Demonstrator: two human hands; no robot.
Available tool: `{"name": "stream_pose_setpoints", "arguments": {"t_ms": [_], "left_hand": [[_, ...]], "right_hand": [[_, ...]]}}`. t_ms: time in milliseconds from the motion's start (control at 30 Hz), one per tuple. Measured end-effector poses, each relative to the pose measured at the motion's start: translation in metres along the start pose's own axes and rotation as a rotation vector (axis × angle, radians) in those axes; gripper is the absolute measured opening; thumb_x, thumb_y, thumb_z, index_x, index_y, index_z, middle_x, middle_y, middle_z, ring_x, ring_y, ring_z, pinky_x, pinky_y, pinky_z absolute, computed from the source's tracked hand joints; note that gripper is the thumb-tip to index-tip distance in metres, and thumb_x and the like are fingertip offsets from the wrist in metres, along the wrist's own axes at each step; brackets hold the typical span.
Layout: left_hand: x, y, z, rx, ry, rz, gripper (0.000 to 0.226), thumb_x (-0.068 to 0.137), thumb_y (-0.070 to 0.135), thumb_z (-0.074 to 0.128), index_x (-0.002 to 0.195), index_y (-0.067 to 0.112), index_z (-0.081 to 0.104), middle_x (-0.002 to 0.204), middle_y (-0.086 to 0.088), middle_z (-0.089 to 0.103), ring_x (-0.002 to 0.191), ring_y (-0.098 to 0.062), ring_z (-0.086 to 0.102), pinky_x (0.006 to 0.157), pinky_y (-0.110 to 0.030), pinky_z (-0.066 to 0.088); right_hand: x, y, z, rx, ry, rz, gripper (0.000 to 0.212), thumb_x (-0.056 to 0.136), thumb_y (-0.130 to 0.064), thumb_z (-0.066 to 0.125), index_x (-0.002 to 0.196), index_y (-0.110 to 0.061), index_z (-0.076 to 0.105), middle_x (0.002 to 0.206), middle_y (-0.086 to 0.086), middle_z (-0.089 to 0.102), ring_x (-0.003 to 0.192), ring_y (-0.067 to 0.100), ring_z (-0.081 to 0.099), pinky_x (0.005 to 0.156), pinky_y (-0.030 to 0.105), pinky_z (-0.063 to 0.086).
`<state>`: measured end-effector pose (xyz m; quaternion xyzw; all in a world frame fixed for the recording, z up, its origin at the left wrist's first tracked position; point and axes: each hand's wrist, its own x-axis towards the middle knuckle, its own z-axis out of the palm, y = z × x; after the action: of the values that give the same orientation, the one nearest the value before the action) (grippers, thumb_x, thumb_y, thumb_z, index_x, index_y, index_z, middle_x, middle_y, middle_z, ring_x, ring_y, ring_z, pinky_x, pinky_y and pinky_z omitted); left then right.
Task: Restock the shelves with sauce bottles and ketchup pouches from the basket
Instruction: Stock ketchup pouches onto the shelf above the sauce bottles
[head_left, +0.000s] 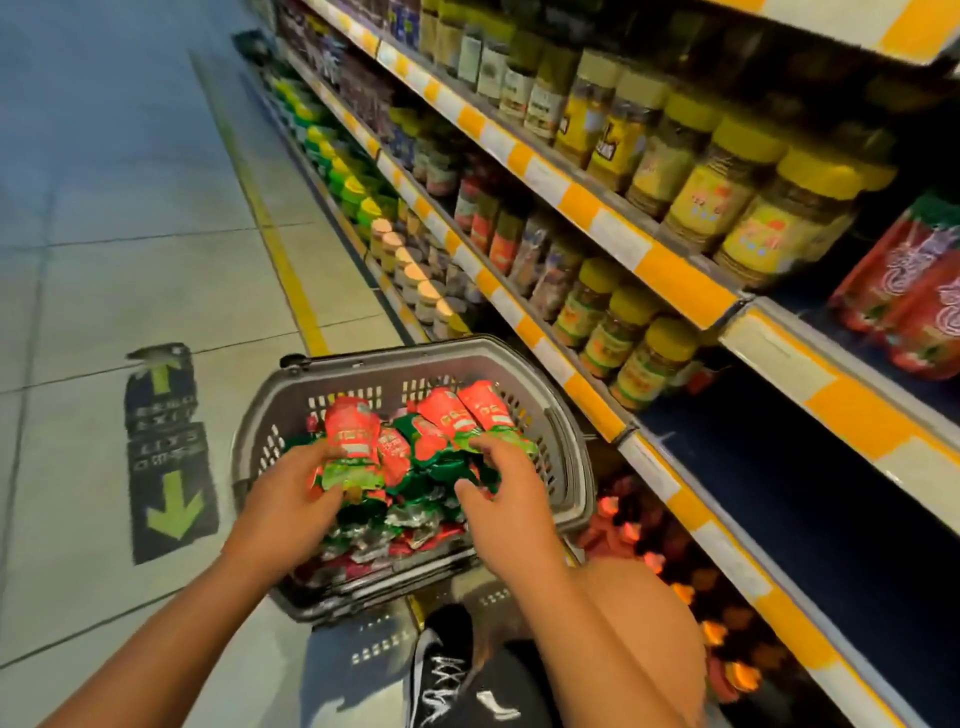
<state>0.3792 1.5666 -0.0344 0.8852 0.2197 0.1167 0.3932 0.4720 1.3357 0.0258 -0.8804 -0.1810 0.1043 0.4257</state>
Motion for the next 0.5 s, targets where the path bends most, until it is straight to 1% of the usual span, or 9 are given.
{"name": "stream_pose_setpoints", "arguments": {"t_ms": [67,167,267,333,400,500], "left_hand": [[0.003,-0.008,0.004,0.014,0.000,-0.027,0.042,0.088,0.012,0.071,0.128,0.026,0.067,0.128,0.001,0.064,0.109,-0.010,0.055,0.088,-0.032,0.042],[0.007,-0.020,0.016,0.034,-0.004,-0.062,0.045,0.088,0.012,0.071,0.130,0.025,0.066,0.133,-0.001,0.063,0.119,-0.019,0.059,0.092,-0.033,0.044],[0.012,-0.028,0.029,0.050,-0.032,-0.086,0.048,0.088,0.013,0.073,0.133,0.027,0.063,0.140,0.000,0.058,0.125,-0.021,0.058,0.097,-0.035,0.047],[0.017,-0.035,0.038,0.108,-0.090,-0.074,0.053,0.087,0.014,0.073,0.136,0.026,0.059,0.142,0.001,0.055,0.127,-0.022,0.056,0.104,-0.040,0.048],[0.022,-0.042,0.047,0.190,-0.151,-0.052,0.062,0.085,0.016,0.074,0.143,0.025,0.054,0.149,-0.001,0.050,0.135,-0.024,0.050,0.111,-0.043,0.044],[0.032,-0.052,0.059,0.291,-0.188,-0.056,0.077,0.085,0.021,0.074,0.155,0.030,0.042,0.164,-0.003,0.033,0.149,-0.027,0.034,0.121,-0.045,0.035]], "right_hand": [[0.011,0.004,0.014,-0.001,-0.017,-0.014,0.044,0.096,-0.021,0.067,0.138,-0.029,0.057,0.139,-0.011,0.051,0.128,0.010,0.050,0.110,0.039,0.045],[0.027,0.016,0.023,-0.055,-0.033,-0.024,0.042,0.095,-0.017,0.066,0.133,-0.032,0.058,0.135,-0.013,0.051,0.124,0.010,0.052,0.108,0.034,0.046],[0.042,0.032,0.025,-0.135,-0.034,0.050,0.042,0.094,-0.014,0.067,0.134,-0.024,0.058,0.134,-0.007,0.054,0.117,0.020,0.058,0.105,0.038,0.048],[0.053,0.043,0.025,-0.186,-0.013,0.067,0.041,0.093,-0.013,0.067,0.132,-0.022,0.060,0.132,-0.004,0.055,0.121,0.019,0.055,0.105,0.035,0.046],[0.063,0.053,0.023,-0.224,0.005,0.092,0.043,0.093,-0.013,0.067,0.135,-0.019,0.059,0.134,-0.001,0.054,0.126,0.020,0.051,0.106,0.034,0.045],[0.075,0.066,0.022,-0.274,0.008,0.151,0.050,0.092,-0.014,0.068,0.141,-0.018,0.056,0.140,0.002,0.053,0.129,0.024,0.050,0.107,0.042,0.046]]}}
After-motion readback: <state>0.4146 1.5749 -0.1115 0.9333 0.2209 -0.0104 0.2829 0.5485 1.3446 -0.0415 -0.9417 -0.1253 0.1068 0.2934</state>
